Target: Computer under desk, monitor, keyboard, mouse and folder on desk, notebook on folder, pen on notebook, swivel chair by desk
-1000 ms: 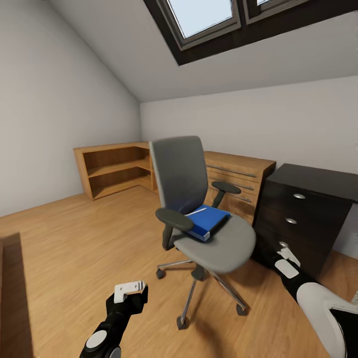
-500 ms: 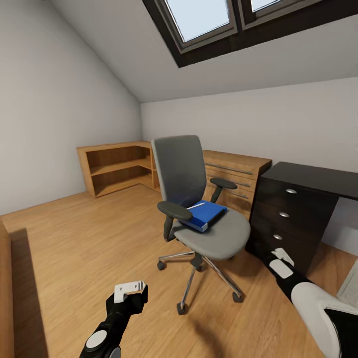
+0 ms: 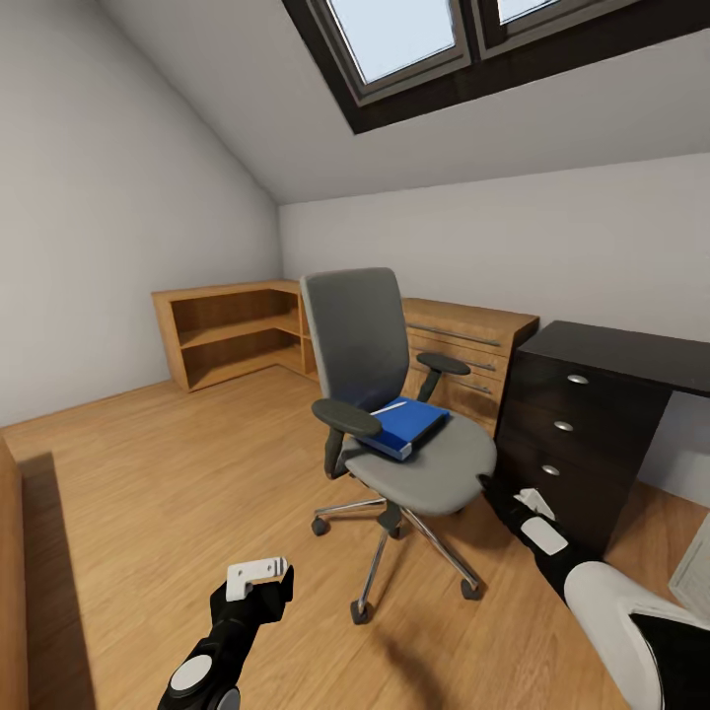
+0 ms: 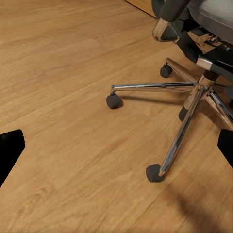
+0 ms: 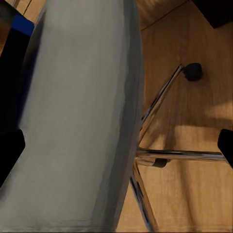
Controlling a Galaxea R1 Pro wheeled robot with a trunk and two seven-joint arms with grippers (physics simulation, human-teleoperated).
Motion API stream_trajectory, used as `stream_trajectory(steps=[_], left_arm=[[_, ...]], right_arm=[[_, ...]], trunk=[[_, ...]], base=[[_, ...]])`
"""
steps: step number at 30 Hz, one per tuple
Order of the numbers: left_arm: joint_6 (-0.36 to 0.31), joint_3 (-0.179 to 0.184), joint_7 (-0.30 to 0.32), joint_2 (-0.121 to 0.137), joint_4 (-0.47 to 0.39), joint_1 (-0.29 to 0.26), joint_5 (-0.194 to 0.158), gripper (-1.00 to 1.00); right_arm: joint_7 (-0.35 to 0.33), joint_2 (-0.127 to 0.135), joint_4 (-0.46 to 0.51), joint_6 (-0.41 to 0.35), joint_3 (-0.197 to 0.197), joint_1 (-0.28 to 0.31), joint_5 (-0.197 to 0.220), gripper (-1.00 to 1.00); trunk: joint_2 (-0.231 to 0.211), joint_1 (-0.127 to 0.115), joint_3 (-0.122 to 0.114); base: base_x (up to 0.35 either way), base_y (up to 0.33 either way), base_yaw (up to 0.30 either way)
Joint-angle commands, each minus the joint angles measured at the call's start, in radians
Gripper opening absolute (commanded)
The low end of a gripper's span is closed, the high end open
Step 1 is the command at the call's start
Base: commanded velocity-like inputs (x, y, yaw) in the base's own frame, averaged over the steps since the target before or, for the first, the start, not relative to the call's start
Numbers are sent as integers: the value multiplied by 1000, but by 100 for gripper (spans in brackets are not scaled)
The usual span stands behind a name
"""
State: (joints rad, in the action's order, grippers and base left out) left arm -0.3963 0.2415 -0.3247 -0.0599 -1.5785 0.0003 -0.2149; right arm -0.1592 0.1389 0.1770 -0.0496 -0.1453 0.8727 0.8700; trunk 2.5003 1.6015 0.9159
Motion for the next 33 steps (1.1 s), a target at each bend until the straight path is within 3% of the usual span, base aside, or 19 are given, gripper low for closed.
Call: stream_trajectory(steps=[1,19,33], left_arm=[[-3,1,-8,0,-2,0,-11,100],[-2,2,-8,0,-2,0,-11,100],[-1,2,-8,-1,-2,0,-9,100]], right_arm=[[-10,-4,-1,-34,-8,0,2,100],[-20,-24,-17,-250,-8,0,6,100],[-20,-33,-17,-274,-8,0,6,100]], trunk=[[0,0,1],[0,0,1],[0,0,1]], base=[[0,0,0],[2,0,0],[97,0,0]])
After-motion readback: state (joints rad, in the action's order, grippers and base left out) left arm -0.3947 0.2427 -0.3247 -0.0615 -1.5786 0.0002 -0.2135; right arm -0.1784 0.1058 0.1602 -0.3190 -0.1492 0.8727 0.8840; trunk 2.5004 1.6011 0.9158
